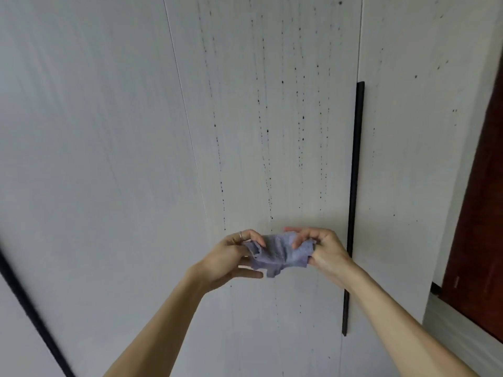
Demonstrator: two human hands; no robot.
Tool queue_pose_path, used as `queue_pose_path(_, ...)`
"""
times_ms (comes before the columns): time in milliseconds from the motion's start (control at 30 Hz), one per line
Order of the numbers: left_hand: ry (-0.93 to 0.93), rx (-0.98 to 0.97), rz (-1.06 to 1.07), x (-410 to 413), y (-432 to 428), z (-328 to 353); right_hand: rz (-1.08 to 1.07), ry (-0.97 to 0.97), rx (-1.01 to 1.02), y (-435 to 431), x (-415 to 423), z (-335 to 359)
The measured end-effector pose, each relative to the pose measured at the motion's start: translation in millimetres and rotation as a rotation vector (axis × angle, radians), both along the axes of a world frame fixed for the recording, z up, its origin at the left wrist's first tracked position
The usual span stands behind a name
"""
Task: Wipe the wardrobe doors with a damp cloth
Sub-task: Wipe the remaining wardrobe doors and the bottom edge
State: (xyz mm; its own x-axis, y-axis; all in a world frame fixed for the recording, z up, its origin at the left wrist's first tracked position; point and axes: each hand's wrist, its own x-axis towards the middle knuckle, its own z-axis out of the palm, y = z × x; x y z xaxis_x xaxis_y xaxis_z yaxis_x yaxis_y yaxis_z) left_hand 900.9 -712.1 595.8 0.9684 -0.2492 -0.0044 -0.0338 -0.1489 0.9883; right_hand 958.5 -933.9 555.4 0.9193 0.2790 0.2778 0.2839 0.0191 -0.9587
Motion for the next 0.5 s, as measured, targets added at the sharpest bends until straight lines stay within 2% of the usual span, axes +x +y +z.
queue_pose_path(100,0.1,-0.234,0.001,3,3,29,0.055,-0.078,-0.184,-4,4,33)
queue_pose_path(133,0.09,-0.243,0.012,4,0,41,0.085,-0.096,-0.207,-7,7,45)
queue_pose_path(200,0.007,-0.1,0.022,8,-5,56,0.173,-0.086,-0.215,-12,12,64)
queue_pose_path(300,-0.194,0.159,0.141,21,-21,86,0.357,0.035,-0.109,-23,23,97)
queue_pose_path(333,-0.246,0.223,0.166,25,-28,99,0.34,0.023,-0.133,-24,27,109)
queue_pose_path(400,-0.351,0.304,0.22,32,-46,125,0.237,-0.099,-0.264,-25,36,129)
queue_pose_path(500,-0.529,0.427,0.338,42,-74,156,0.176,-0.314,-0.314,-28,48,152)
